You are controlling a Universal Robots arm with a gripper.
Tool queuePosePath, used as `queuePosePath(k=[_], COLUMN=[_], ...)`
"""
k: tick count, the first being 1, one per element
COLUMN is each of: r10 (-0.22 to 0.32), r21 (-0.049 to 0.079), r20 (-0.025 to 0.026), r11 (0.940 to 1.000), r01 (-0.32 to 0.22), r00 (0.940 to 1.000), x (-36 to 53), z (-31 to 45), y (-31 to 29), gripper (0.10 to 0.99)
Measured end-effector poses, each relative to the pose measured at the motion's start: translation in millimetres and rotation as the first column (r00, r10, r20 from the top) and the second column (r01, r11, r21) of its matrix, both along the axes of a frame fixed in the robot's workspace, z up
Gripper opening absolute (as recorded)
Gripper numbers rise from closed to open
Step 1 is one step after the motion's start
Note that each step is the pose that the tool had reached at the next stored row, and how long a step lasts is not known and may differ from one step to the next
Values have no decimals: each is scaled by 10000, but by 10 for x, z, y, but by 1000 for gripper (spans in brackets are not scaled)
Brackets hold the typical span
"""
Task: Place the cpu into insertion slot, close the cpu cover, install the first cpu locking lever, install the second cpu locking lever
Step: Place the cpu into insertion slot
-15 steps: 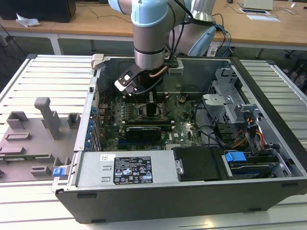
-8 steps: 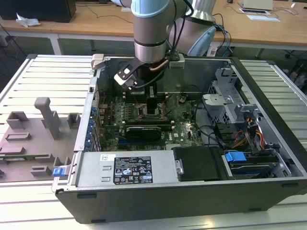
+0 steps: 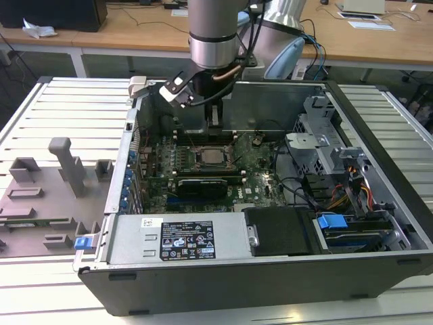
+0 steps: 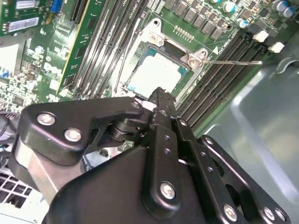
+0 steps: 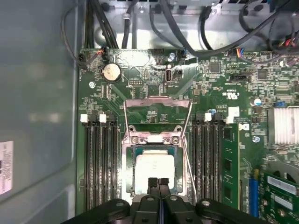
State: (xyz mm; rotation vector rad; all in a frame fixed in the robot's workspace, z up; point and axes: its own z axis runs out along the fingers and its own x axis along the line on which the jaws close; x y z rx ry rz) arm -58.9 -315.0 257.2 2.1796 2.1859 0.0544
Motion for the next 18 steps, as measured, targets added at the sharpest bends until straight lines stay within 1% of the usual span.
queuePosePath(k=[5,7,9,14,15,18], r10=[0,-1,-1,0,0,0], r21=[-4,-5,-5,-10,-10,-7], r20=[1,0,0,0,0,1], r11=[10000,10000,10000,10000,10000,10000], r01=[0,1,1,0,0,0], r00=[10000,10000,10000,10000,10000,10000], x=[0,0,0,0,0,0], z=[152,293,388,544,607,619], y=[2,2,2,2,2,2], gripper=[106,106,106,106,106,106])
